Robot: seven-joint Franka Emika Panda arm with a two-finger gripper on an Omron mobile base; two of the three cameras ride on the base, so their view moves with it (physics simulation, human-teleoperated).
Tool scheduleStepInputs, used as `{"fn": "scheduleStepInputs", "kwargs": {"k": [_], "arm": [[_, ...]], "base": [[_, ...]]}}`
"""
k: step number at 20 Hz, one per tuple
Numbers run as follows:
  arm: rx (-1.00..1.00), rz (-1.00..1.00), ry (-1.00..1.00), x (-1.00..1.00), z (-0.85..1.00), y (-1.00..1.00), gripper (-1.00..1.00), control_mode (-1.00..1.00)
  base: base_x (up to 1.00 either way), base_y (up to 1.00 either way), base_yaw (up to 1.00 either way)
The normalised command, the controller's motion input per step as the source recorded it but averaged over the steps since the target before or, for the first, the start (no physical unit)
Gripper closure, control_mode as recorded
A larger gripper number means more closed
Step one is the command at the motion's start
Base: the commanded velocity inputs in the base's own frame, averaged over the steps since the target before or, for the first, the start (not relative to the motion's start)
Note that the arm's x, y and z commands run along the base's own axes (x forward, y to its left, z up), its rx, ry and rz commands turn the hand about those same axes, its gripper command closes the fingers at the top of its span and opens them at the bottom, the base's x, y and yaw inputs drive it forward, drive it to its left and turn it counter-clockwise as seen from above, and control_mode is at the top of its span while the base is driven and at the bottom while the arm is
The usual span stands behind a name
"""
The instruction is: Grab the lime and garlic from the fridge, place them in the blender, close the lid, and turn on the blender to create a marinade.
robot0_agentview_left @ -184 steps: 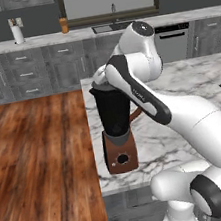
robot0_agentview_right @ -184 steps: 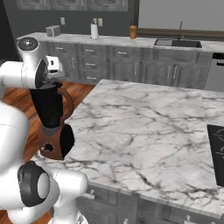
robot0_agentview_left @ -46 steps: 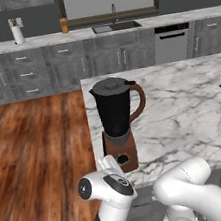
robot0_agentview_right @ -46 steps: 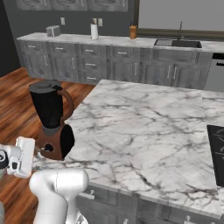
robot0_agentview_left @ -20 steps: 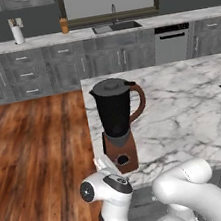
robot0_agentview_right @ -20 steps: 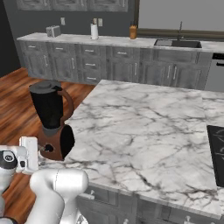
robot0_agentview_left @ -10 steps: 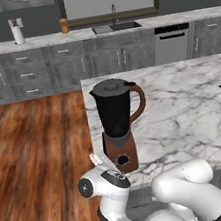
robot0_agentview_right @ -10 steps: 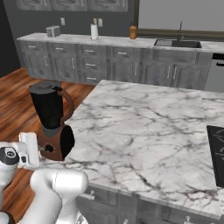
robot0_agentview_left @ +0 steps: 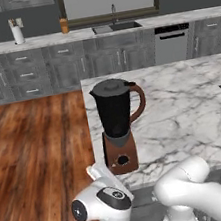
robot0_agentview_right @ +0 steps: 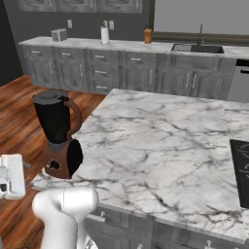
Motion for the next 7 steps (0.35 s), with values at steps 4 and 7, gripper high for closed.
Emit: {"fn": "scheduleStepInputs", "kwargs": {"k": [4,7], "arm": [[0.0,-0.01,-0.1,-1.0,0.59,0.0,-1.0,-1.0],[0.0,-0.02,-0.08,-0.85,0.7,0.0,-1.0,-1.0]], "base": [[0.0,0.0,0.0],[0.0,0.0,0.0]]}}
